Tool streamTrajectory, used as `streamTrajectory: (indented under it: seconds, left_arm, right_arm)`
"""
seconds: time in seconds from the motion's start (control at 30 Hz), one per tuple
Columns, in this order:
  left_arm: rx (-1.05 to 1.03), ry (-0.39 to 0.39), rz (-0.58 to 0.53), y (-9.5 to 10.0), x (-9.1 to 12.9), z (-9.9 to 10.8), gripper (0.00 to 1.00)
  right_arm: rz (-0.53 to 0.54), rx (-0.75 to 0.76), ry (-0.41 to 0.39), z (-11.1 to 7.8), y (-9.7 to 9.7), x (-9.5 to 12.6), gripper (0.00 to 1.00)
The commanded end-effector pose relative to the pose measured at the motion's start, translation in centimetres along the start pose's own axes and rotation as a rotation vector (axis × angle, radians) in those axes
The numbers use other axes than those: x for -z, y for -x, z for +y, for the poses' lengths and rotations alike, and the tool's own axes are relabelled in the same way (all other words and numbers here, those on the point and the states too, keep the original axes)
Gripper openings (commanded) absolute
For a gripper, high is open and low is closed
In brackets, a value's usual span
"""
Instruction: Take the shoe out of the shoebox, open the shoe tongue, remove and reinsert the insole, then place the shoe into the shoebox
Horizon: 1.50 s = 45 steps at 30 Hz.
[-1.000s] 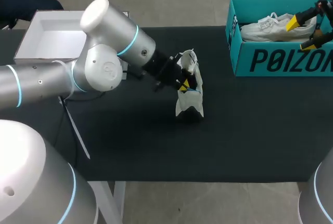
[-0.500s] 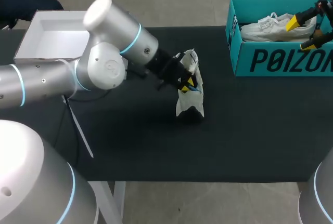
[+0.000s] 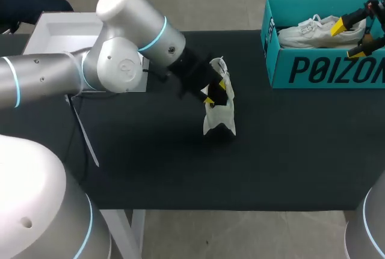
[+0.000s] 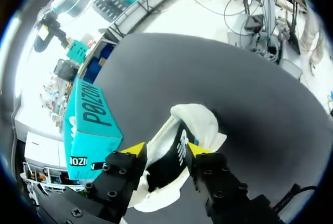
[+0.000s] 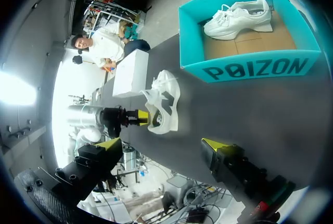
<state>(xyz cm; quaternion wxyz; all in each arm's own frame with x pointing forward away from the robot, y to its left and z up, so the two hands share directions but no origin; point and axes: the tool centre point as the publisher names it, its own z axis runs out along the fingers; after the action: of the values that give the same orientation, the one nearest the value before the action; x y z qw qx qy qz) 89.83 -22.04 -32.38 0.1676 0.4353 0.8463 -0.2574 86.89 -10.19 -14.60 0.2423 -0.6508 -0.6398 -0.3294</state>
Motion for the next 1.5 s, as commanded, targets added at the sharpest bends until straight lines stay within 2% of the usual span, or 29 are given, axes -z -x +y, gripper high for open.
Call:
streamTrajectory:
  seconds: [0.03, 0.1, 0.27, 0.6, 0.9, 1.13, 1.37, 1.5]
  left_arm:
    - [-0.047, 0.042, 0.099, 0.8, 1.3, 0.2, 0.0]
    - [-0.127, 0.031, 0.196, 0.7, 1.3, 0.5, 0.0]
    - [-0.302, 0.08, 0.389, 0.7, 0.0, 0.7, 0.0]
    - [-0.43, 0.13, 0.564, 0.5, -3.2, 0.6, 0.0]
    - [-0.412, 0.133, 0.582, -0.4, -2.9, 1.6, 0.0]
    - [-0.426, 0.13, 0.635, -1.6, -2.8, 1.5, 0.0]
    - [-0.413, 0.123, 0.642, -2.2, -2.7, 1.8, 0.0]
    - [-0.409, 0.103, 0.653, -2.8, -3.4, 1.8, 0.0]
  right_arm:
    - [-0.003, -0.002, -0.001, 0.0, 0.0, 0.0, 1.0]
    - [-0.003, -0.002, -0.001, 0.0, 0.0, 0.0, 1.0]
    - [-0.003, -0.002, -0.001, 0.0, 0.0, 0.0, 1.0]
    - [-0.003, -0.002, -0.001, 0.0, 0.0, 0.0, 1.0]
    - [-0.003, -0.002, -0.001, 0.0, 0.0, 0.0, 1.0]
    - [-0.003, -0.002, -0.001, 0.0, 0.0, 0.0, 1.0]
    - [-0.003, -0.002, -0.001, 0.0, 0.0, 0.0, 1.0]
    - [-0.003, -0.002, -0.001, 0.0, 0.0, 0.0, 1.0]
